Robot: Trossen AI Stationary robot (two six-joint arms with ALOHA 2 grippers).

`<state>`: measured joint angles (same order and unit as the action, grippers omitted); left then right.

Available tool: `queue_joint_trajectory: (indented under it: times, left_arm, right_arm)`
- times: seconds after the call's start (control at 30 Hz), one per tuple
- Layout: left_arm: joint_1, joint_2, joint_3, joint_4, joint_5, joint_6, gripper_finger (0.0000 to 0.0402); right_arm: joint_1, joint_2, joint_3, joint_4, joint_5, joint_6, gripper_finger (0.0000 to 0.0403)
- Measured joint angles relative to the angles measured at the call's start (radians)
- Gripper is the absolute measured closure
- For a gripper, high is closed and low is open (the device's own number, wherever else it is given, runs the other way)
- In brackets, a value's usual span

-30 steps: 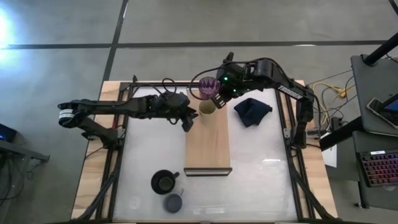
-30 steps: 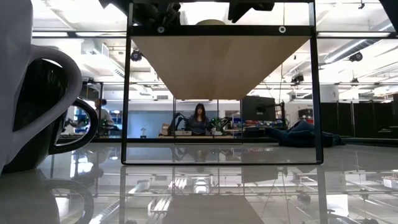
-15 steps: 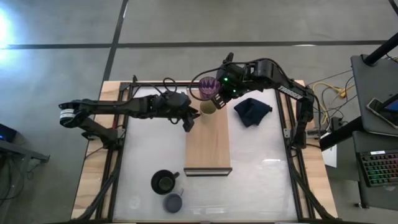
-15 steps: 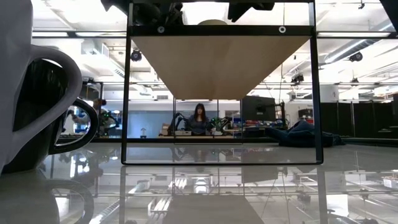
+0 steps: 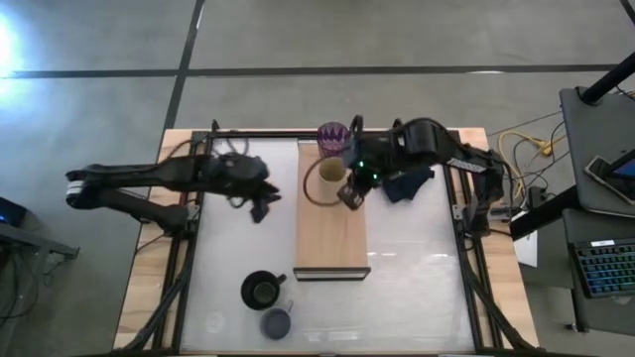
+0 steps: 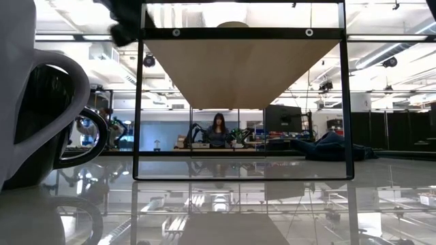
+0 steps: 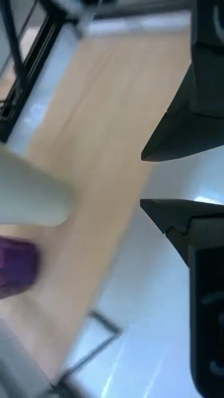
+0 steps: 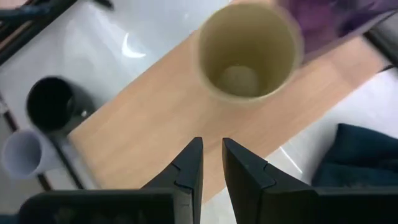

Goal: Stack small to large cups/mugs on shelf
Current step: Put the light blue mug on the shelf

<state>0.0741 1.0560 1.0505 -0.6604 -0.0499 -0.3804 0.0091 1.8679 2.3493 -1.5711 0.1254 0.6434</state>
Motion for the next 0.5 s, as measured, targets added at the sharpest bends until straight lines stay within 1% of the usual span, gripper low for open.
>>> queue_joint_trajectory:
  times: [0.07, 0.13, 0.23, 0.3, 0.37, 0.5]
  left_arm:
    - [-0.011, -0.058, -0.034, -0.037, 0.074, -0.039, 0.0308]
    - [-0.012, -0.100, -0.076, -0.038, 0.132, -0.060, 0.0308]
    - [-0.013, -0.150, -0.120, -0.031, 0.140, -0.062, 0.0308]
    - [-0.022, -0.178, -0.136, -0.032, 0.173, -0.085, 0.0308]
    - [-0.044, -0.204, -0.147, -0.032, 0.203, -0.086, 0.0308]
    - [-0.115, -0.252, -0.159, -0.030, 0.201, -0.107, 0.0308]
  right_arm:
    - [0.034, 0.000, 0.000, 0.000, -0.002, 0.002, 0.0348]
    - [0.067, 0.000, 0.000, 0.000, -0.002, 0.014, 0.0348]
    - [0.106, 0.000, 0.000, 0.000, -0.002, 0.088, 0.0348]
    - [0.137, 0.000, 0.000, 0.000, -0.002, 0.157, 0.0348]
    - [0.173, 0.000, 0.000, 0.000, -0.002, 0.235, 0.0348]
    - [0.257, 0.013, 0.000, 0.003, 0.002, 0.383, 0.0348]
